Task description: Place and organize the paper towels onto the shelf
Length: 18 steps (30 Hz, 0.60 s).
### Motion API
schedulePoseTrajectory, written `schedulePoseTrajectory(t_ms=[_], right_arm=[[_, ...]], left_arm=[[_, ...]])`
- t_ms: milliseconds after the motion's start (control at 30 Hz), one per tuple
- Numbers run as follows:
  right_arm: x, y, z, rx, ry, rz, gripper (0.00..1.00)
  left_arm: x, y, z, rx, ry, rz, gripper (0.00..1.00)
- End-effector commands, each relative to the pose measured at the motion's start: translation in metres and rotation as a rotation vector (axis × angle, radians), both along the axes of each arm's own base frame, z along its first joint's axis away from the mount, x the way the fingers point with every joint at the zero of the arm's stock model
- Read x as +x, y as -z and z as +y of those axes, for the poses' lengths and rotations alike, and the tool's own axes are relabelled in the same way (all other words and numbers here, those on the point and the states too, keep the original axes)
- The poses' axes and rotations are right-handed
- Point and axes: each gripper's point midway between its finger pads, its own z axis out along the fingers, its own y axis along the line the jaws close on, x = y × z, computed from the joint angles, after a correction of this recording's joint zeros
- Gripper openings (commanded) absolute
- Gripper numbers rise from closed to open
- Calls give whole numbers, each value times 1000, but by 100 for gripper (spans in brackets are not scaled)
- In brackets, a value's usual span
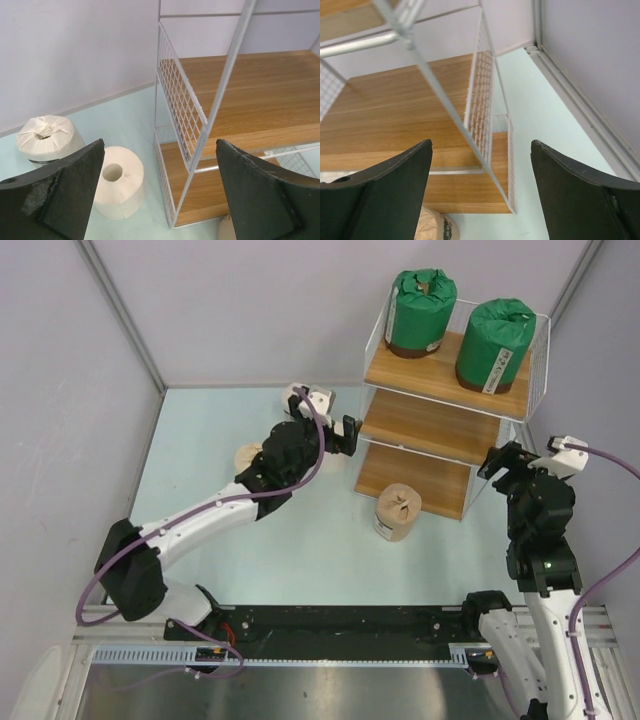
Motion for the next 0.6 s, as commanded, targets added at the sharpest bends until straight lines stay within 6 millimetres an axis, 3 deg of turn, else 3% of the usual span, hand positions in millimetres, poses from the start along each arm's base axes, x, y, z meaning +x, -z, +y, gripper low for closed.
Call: schedulePoseTrajectory(t_ms=[0, 200, 367, 400, 467, 500, 567], right_arm=[[-15, -37, 22, 12, -136, -120, 86], [-40, -53, 53, 25, -325, -150, 86], [-62, -84, 81, 26, -494, -214, 82], [-64, -89, 84, 31, -512, -223, 82], [-71, -109, 86, 29, -527, -272, 82], [-71, -115, 86, 35, -526, -283, 82], [-71, -135, 83, 34, -508, -316, 82]], left_arm=[[-26, -36, 11, -87, 51, -8, 100], [-65, -58, 27, -135, 140, -4, 100], [-94, -121, 57, -237, 147, -95, 100], [-99, -146, 61, -264, 150, -133, 100], [-99, -166, 62, -259, 150, -170, 100], [-102, -196, 65, -283, 152, -221, 100], [-82, -198, 52, -209, 133, -222, 100]])
